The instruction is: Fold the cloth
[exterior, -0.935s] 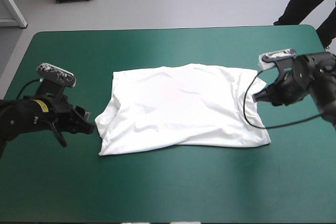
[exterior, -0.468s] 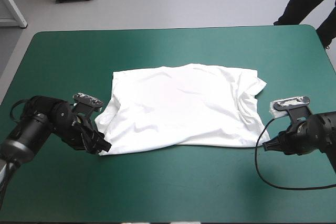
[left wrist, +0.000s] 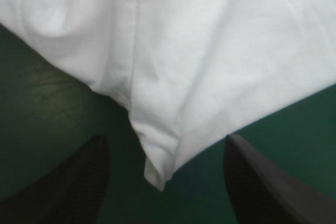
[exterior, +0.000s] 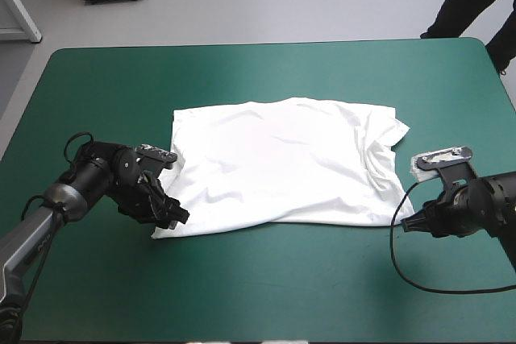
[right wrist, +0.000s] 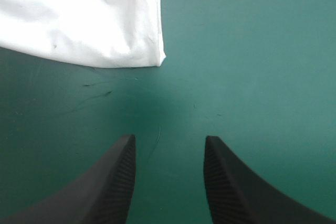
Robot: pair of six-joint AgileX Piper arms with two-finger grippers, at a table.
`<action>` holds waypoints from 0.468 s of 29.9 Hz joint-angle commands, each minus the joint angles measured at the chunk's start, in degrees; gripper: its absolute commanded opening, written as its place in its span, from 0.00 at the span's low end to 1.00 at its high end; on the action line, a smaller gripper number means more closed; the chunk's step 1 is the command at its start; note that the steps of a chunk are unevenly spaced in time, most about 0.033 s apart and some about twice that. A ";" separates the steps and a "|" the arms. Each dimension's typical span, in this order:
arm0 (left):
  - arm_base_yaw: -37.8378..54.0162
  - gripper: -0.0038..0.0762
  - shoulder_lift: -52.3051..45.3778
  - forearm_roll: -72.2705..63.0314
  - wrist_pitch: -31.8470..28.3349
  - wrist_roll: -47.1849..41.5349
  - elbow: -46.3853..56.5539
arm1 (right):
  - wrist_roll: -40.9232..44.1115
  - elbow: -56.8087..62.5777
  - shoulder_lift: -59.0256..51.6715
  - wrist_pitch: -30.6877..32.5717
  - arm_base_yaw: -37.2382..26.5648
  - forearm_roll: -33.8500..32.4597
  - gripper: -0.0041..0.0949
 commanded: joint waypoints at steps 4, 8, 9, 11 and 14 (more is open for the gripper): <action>-0.26 0.63 1.25 -1.09 -3.65 -0.16 2.64 | 0.00 -1.29 -0.77 -1.95 0.06 -1.41 0.45; -0.26 0.63 3.28 -2.80 -6.39 -0.16 2.93 | 0.00 -1.29 -0.66 -2.20 0.06 -1.39 0.45; -0.26 0.63 3.78 -3.32 -7.18 -0.16 2.93 | 0.00 -1.29 -0.66 -2.20 0.06 -1.39 0.45; -0.26 0.63 5.59 -4.43 -7.42 0.04 3.03 | 0.00 -1.29 -0.38 -2.33 0.06 -1.39 0.45; -0.26 0.60 7.94 -5.82 -7.42 1.40 3.03 | 0.00 -1.29 0.70 -2.33 0.06 -1.39 0.45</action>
